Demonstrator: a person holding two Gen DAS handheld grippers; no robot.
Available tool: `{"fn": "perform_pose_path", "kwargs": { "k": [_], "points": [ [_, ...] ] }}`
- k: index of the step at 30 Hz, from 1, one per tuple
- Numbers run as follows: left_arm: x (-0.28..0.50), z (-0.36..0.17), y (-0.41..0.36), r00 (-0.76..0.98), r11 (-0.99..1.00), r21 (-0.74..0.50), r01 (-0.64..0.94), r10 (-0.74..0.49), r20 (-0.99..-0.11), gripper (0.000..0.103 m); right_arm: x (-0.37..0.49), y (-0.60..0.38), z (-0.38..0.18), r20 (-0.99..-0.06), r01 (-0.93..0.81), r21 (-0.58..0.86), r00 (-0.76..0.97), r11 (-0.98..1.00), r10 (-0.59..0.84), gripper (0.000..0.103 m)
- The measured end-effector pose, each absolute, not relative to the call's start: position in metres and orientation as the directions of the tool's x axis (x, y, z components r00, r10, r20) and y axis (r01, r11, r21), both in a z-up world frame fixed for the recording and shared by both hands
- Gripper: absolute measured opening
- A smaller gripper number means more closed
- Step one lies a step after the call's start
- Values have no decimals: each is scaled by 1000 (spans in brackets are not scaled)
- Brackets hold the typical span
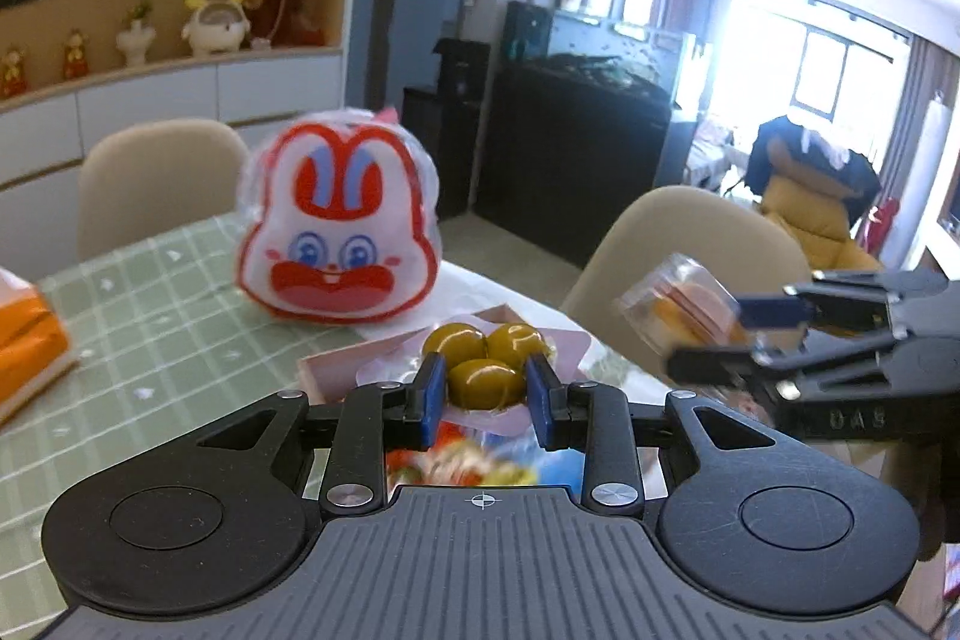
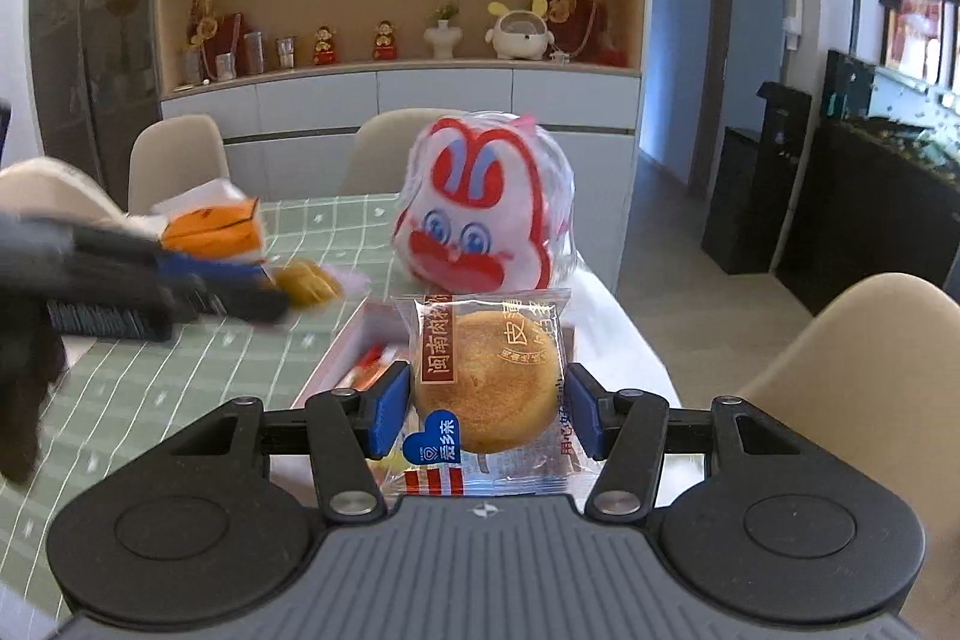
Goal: Organize snacks
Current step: 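Lower the tray and bun pack into the pink box and open both tools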
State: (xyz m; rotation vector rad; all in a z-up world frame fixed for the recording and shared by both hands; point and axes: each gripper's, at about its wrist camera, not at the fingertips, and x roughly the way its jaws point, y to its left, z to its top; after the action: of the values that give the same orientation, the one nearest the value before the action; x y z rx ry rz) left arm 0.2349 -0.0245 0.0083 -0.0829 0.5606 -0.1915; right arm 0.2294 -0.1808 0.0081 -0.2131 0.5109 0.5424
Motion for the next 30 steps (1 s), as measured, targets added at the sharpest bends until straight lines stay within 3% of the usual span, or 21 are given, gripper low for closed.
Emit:
{"fn": "perform_pose_path", "kwargs": {
  "k": [4,9,13,15,19,25,30],
  "points": [
    [270,-38,-45,796,993,-91,77,-116,-594,34,298,-170,-4,-599,-546,24,662,837,450,55],
    [280,-69,-38,698,984,-173,-37,-98,-709,34,346,-143,-49,-696,-557,76,565,827,444,55],
    [277,-72,-30,696,984,-158,-88,-53,-716,34,359,-126,-80,-752,-549,130,488,826,443,57],
    [274,-69,-25,705,981,-159,-109,-37,-709,33,360,-125,-86,-750,-526,152,489,837,444,64],
    [254,-52,-21,737,975,-185,-127,-32,-675,33,341,-134,-66,-710,-503,161,539,849,454,64],
    [206,-17,-35,750,969,-210,-132,-41,-660,33,269,-167,-17,-625,-467,55,674,883,395,75],
    [145,-6,-57,753,981,-166,-97,-37,-657,21,189,-183,-12,-625,-430,7,703,903,340,75]
  ]
}}
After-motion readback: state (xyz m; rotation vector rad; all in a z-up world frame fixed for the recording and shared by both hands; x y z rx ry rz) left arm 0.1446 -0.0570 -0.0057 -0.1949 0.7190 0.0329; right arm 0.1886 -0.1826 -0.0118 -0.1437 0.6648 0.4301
